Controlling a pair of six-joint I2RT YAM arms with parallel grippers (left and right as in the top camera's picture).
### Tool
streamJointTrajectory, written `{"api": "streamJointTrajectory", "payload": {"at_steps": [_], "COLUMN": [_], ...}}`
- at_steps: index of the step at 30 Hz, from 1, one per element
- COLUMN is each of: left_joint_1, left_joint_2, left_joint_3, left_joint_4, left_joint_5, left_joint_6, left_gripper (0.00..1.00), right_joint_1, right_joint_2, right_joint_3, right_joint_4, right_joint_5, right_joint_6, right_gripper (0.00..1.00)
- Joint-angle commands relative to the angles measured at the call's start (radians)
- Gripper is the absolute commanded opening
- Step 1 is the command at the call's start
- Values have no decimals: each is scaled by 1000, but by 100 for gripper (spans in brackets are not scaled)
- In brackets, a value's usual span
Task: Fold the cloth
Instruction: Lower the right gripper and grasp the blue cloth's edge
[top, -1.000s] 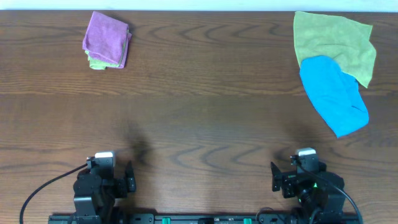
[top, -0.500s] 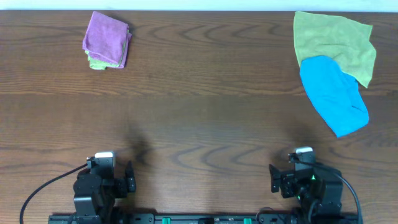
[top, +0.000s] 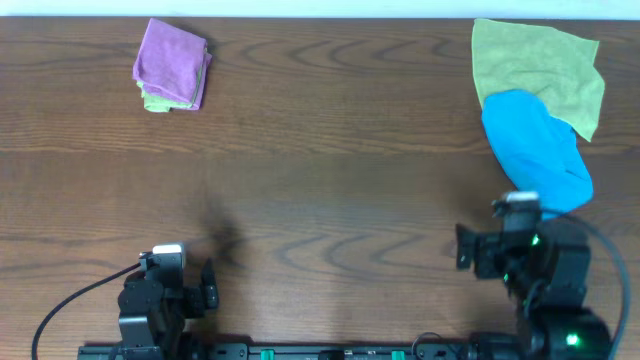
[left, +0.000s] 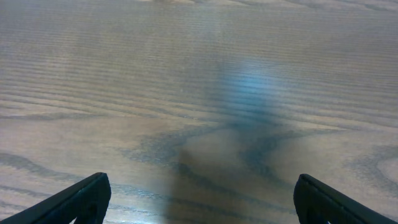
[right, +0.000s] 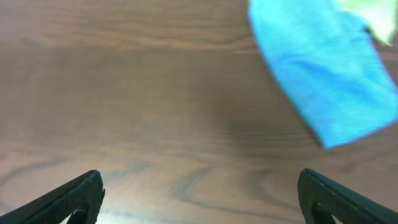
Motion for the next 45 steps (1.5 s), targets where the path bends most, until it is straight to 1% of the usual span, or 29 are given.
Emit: {"api": "streamJointTrajectory", "payload": {"at_steps": [1, 7, 16, 21, 23, 26, 29, 31, 37, 45], "left_joint_1": [2, 2, 2, 2, 2, 2, 2, 2, 2, 1], "left_joint_2": [-6, -6, -6, -6, -6, -6, -6, -6, -6, -6], "left_joint_3": [-7, -7, -8, -8, -7, -8, -7, -8, -8, -7], "left_joint_4": [-55, -55, -55, -55, -55, -55, -55, -55, -55, -55], "left_joint_5": [-21, -22, -21, -22, -22, -22, -21, -22, -22, -22], "left_joint_6": [29, 29, 29, 29, 29, 29, 29, 29, 29, 29], "left_gripper": [95, 95, 95, 95, 95, 95, 95, 95, 95, 95], "right_joint_1": [-18, -18, -26, -51, -63, -82, -93, -100, -159, -228], "right_joint_2": [99, 303, 626, 774, 813, 855, 875, 883, 943, 1098], "right_joint_3": [80, 224, 475, 576, 591, 591, 591, 590, 574, 573], "right_joint_4": [-8, -6, 3, 35, 55, 129, 171, 178, 298, 353], "right_joint_5": [61, 60, 200, 208, 208, 215, 271, 287, 249, 184], "right_joint_6": [72, 71, 71, 72, 71, 63, 25, 25, 26, 48], "right_gripper": [99, 99, 99, 99, 99, 99, 99, 99, 99, 99]}}
